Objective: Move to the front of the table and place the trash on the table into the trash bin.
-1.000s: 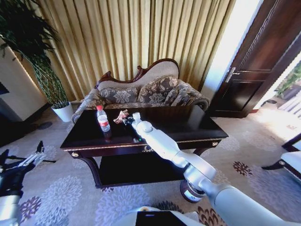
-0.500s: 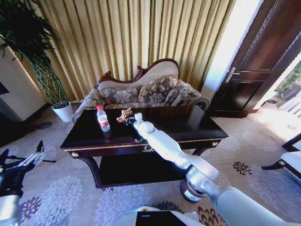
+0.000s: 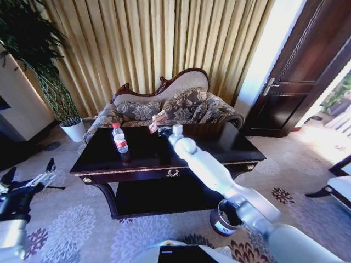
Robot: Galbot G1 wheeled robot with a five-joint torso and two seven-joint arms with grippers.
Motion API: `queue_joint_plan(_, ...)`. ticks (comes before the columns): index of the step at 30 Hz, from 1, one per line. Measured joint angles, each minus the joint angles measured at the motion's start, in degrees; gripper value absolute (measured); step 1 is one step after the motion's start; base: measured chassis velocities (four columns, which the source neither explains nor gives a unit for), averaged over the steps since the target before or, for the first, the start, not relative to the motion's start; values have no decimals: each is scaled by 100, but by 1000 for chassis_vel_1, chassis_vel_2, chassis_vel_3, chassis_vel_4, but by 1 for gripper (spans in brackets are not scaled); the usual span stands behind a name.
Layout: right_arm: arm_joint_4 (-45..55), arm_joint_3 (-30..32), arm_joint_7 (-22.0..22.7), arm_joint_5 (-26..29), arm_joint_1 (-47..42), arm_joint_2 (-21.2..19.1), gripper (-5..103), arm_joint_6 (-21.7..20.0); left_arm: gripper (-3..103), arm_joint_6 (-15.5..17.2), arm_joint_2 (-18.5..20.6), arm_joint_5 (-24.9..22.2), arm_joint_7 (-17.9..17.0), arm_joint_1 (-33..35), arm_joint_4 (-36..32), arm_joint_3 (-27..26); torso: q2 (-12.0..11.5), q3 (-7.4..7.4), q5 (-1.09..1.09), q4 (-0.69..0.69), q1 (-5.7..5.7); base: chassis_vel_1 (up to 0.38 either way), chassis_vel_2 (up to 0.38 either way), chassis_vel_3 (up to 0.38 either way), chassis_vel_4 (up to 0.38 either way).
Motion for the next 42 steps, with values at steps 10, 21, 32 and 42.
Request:
queue_joint_plan(10, 1794, 1413, 222, 167, -1871, -1647, 0, 9, 100, -16, 205, -60, -3, 61, 0, 125, 0, 0, 1, -1, 0, 0, 0, 0, 0)
queue_joint_plan(21, 3444, 4168, 71, -198, -4881, -2102, 0, 175, 100, -3, 375, 66, -2, 45, 0, 460, 1, -1, 0, -1, -1, 0, 0, 0, 0)
queue_joint_plan(32, 4399, 5668, -511, -935, -7065, -1148, 0, 429, 100, 0, 502, 339, 26, -109, 0, 966, 1, -1, -2, 0, -1, 0, 0, 0, 0)
queue_joint_plan(42, 5122, 5507, -548, -1114, -7404, -854, 0, 443, 100, 2, 580, 225, 113, -62, 0, 834, 0, 0, -3, 0, -1, 0, 0, 0, 0)
